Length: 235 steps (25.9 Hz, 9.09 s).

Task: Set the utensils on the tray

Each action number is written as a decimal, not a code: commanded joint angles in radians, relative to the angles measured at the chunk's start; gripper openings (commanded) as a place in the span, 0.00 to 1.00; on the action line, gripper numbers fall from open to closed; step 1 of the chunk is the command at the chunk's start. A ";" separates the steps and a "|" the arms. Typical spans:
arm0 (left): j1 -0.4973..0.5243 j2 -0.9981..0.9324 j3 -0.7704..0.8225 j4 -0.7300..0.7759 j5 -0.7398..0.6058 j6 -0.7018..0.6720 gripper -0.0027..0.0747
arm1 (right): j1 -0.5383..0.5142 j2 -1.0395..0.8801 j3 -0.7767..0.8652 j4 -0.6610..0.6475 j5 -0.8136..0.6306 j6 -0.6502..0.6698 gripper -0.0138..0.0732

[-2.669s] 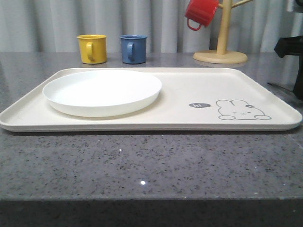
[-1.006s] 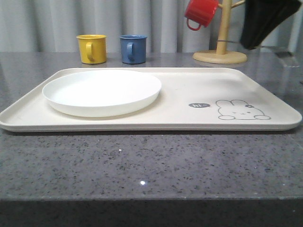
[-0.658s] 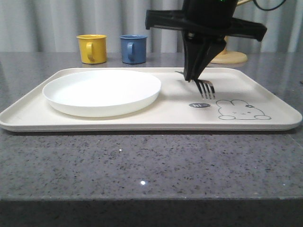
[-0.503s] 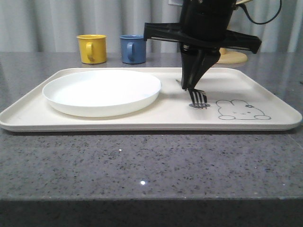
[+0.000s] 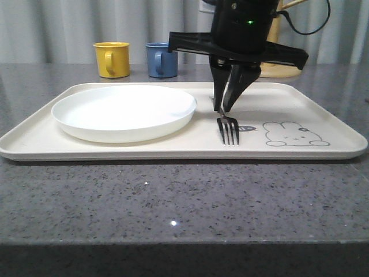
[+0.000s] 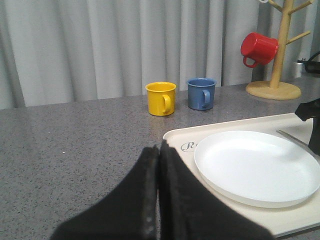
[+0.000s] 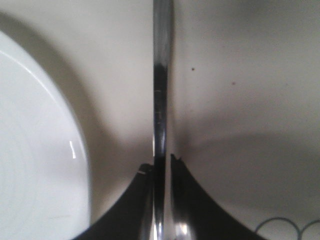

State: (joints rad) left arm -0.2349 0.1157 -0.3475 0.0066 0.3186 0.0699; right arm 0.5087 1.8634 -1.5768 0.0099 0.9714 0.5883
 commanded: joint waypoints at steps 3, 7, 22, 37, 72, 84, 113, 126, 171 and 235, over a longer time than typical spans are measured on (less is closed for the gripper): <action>0.003 0.010 -0.026 -0.007 -0.079 -0.008 0.01 | -0.005 -0.116 -0.101 -0.084 0.049 0.001 0.49; 0.003 0.010 -0.026 -0.007 -0.079 -0.008 0.01 | -0.015 -0.169 -0.113 -0.163 0.091 -0.041 0.58; 0.003 0.010 -0.026 -0.007 -0.079 -0.008 0.01 | -0.406 -0.350 0.108 -0.126 0.138 -0.347 0.57; 0.003 0.010 -0.026 -0.007 -0.079 -0.008 0.01 | -0.602 -0.213 0.271 0.024 0.028 -0.538 0.56; 0.003 0.010 -0.026 -0.007 -0.081 -0.008 0.01 | -0.152 -0.105 -0.020 0.098 0.129 -0.259 0.20; 0.003 0.010 -0.026 -0.007 -0.081 -0.008 0.01 | -0.152 -0.035 -0.020 0.098 0.111 -0.197 0.41; 0.003 0.010 -0.026 -0.007 -0.081 -0.008 0.01 | -0.731 -0.163 -0.018 0.016 0.288 -0.650 0.52; 0.003 0.010 -0.026 -0.007 -0.081 -0.008 0.01 | -0.743 -0.030 -0.018 0.016 0.267 -0.662 0.51; 0.003 0.010 -0.026 -0.007 -0.081 -0.008 0.01 | -0.313 -0.089 -0.025 0.179 0.136 -0.357 0.13; 0.003 0.010 -0.026 -0.007 -0.081 -0.008 0.01 | -0.313 -1.788 1.178 0.007 -0.559 -0.611 0.08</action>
State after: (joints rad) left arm -0.2349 0.1157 -0.3466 0.0066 0.3186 0.0699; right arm 0.1980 0.0645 -0.3750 0.0298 0.5021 -0.0130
